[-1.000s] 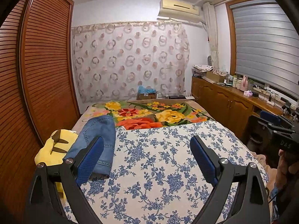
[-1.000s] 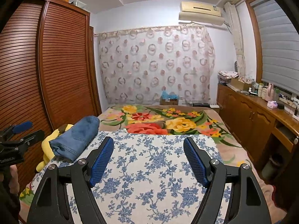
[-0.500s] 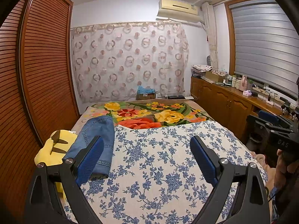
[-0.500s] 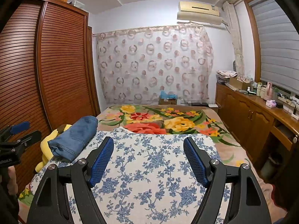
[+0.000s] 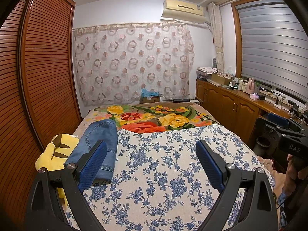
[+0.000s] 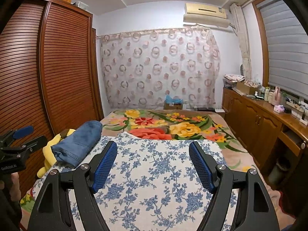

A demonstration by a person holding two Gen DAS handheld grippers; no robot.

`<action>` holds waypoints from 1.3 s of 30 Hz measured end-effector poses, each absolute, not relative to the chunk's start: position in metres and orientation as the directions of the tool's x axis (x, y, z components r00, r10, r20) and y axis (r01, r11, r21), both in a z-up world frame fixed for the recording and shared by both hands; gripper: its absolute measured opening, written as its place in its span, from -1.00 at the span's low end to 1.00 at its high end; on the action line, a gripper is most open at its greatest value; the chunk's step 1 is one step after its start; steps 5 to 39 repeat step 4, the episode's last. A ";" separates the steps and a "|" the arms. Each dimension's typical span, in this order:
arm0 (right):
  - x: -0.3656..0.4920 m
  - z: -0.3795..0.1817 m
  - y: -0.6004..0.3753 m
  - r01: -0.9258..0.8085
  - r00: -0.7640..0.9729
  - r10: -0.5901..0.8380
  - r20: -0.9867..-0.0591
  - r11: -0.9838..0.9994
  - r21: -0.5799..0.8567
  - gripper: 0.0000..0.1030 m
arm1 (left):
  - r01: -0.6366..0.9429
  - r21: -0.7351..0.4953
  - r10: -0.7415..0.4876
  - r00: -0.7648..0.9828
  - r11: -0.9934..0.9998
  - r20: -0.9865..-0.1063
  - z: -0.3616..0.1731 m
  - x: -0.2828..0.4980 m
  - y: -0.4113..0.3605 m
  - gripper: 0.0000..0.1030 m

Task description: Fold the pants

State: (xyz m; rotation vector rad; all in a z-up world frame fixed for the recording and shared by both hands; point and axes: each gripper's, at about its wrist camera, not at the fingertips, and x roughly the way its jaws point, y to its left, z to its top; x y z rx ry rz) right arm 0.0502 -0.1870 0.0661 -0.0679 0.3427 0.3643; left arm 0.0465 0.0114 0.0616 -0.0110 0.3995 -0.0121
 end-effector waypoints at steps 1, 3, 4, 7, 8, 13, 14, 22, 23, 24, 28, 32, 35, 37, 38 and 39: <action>0.050 0.066 -0.187 -0.360 0.878 0.337 -0.339 0.933 -0.004 0.53 | 0.006 -0.011 -0.010 0.921 1.000 -0.390 0.060 0.047 0.010 0.82; 0.051 0.066 -0.187 -0.358 0.879 0.335 -0.339 0.934 -0.005 0.53 | 0.007 -0.011 -0.011 0.921 1.000 -0.388 0.061 0.046 0.011 0.82; 0.051 0.066 -0.187 -0.358 0.879 0.335 -0.338 0.934 -0.004 0.53 | 0.009 -0.013 -0.014 0.921 1.000 -0.390 0.061 0.047 0.011 0.82; 0.051 0.066 -0.187 -0.358 0.879 0.335 -0.338 0.934 -0.004 0.53 | 0.009 -0.013 -0.014 0.921 1.000 -0.390 0.061 0.047 0.011 0.82; 0.051 0.066 -0.187 -0.358 0.879 0.335 -0.338 0.934 -0.004 0.53 | 0.009 -0.013 -0.014 0.921 1.000 -0.390 0.061 0.047 0.011 0.82; 0.051 0.066 -0.187 -0.358 0.879 0.335 -0.338 0.934 -0.004 0.53 | 0.009 -0.013 -0.014 0.921 1.000 -0.390 0.061 0.047 0.011 0.82; 0.051 0.066 -0.187 -0.358 0.879 0.335 -0.338 0.934 -0.004 0.53 | 0.009 -0.013 -0.014 0.921 1.000 -0.390 0.061 0.047 0.011 0.82; 0.051 0.066 -0.187 -0.358 0.879 0.335 -0.338 0.934 -0.004 0.53 | 0.009 -0.013 -0.014 0.921 1.000 -0.390 0.061 0.047 0.011 0.82; 0.051 0.066 -0.187 -0.358 0.879 0.335 -0.338 0.934 -0.004 0.53 | 0.009 -0.013 -0.014 0.921 1.000 -0.390 0.061 0.047 0.011 0.82; 0.051 0.066 -0.187 -0.358 0.879 0.335 -0.338 0.934 -0.004 0.53 | 0.009 -0.013 -0.014 0.921 1.000 -0.390 0.061 0.047 0.011 0.82; 0.051 0.066 -0.187 -0.358 0.879 0.335 -0.338 0.934 -0.004 0.53 | 0.009 -0.013 -0.014 0.921 1.000 -0.390 0.061 0.047 0.011 0.82; 0.051 0.066 -0.187 -0.358 0.879 0.335 -0.338 0.934 -0.004 0.53 | 0.009 -0.013 -0.014 0.921 1.000 -0.390 0.061 0.047 0.011 0.82; 0.051 0.066 -0.187 -0.358 0.879 0.335 -0.338 0.934 -0.004 0.53 | 0.009 -0.013 -0.014 0.921 1.000 -0.390 0.061 0.047 0.011 0.82; 0.051 0.066 -0.187 -0.358 0.879 0.335 -0.338 0.934 -0.004 0.53 | 0.009 -0.013 -0.014 0.921 1.000 -0.390 0.061 0.047 0.011 0.82; 0.051 0.066 -0.187 -0.358 0.879 0.335 -0.338 0.934 -0.004 0.53 | 0.009 -0.013 -0.014 0.921 1.000 -0.390 0.061 0.047 0.011 0.82; 0.051 0.066 -0.187 -0.358 0.879 0.335 -0.338 0.934 -0.004 0.53 | 0.009 -0.013 -0.014 0.921 1.000 -0.390 0.061 0.047 0.011 0.82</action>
